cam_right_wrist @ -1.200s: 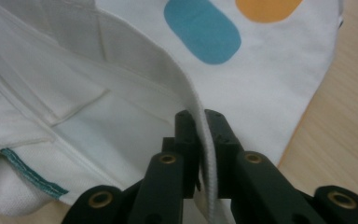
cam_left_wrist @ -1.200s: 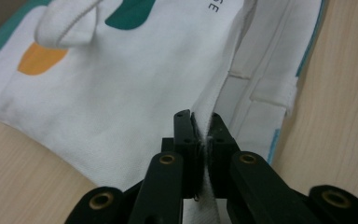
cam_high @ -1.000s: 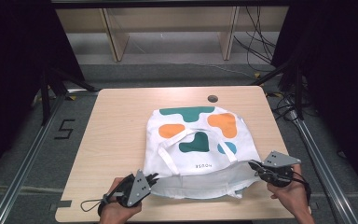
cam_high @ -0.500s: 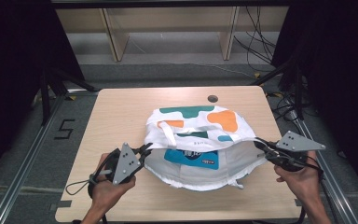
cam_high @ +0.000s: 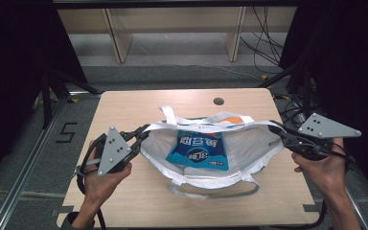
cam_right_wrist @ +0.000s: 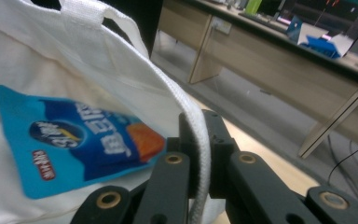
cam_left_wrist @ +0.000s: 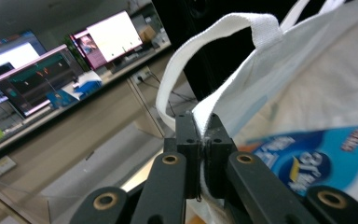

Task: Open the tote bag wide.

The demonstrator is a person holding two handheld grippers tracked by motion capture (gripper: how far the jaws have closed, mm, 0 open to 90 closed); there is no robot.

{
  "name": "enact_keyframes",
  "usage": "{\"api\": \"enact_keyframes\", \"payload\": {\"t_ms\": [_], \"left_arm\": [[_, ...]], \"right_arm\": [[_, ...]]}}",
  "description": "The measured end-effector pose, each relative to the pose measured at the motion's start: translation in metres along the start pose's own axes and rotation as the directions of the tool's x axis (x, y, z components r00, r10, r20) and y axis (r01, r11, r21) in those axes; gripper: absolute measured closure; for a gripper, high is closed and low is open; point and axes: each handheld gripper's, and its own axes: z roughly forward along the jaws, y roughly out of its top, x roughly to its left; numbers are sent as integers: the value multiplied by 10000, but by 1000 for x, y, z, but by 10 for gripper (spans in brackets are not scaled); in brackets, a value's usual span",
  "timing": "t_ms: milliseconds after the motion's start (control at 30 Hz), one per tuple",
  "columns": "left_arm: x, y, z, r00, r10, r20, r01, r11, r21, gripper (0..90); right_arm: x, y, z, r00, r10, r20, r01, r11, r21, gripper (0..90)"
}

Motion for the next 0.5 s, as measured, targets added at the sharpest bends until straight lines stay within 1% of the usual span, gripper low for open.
{"api": "enact_keyframes", "payload": {"t_ms": [33,67,100,133,167,200,233,267,300,333,367,400,433,467,500], "left_arm": [[0,0,0,10000,0,0,0,10000,0,873],[2,3,-1,10000,-58,-59,57,9998,-187,873],[4,8,-1,10000,64,-17,-64,9989,-462,874],[7,15,-5,9999,31,-99,-38,9973,-730,874],[7,15,-5,9999,31,-99,-38,9973,-730,874],[9,20,-7,9999,93,-112,-102,9964,-842,874],[11,24,-9,9997,143,-198,-162,9949,-994,874],[12,28,-10,9994,160,-302,-193,9937,-1100,874],[11,29,-11,9993,-166,-349,128,9941,-1074,873],[13,32,-11,9995,-214,-226,189,9944,-1037,872],[16,34,-11,9996,-191,-219,170,9956,-922,872],[20,32,-7,9994,-303,-168,288,9957,-877,872],[20,32,-7,9994,-303,-168,288,9957,-877,871],[23,29,-4,9991,-310,-277,285,9959,-860,871],[25,27,-1,9989,-383,-265,358,9954,-892,871]], "right_arm": [[0,0,0,10000,0,0,0,10000,0,887],[1,5,-2,9999,87,74,-87,9999,-50,887],[-2,10,-5,9998,-128,155,131,9997,-198,887],[-4,20,-10,9999,-80,116,83,9996,-286,888],[-4,20,-10,9999,-80,116,83,9996,-286,888],[-5,25,-12,9998,-215,30,216,9990,-386,887],[-5,31,-15,10000,-99,5,99,9993,-352,888],[-6,35,-17,9995,-318,56,320,9986,-417,888],[-6,40,-19,9993,-359,81,362,9984,-436,888],[-7,47,-21,9988,-479,122,485,9976,-487,888],[-7,50,-21,9991,-414,29,415,9978,-513,888],[-9,52,-20,9990,-446,41,448,9973,-577,888],[-9,52,-20,9990,-446,41,448,9973,-577,888],[-11,53,-16,9992,-355,183,363,9983,-463,887],[-11,53,-16,9992,-355,183,363,9983,-463,887]]}}
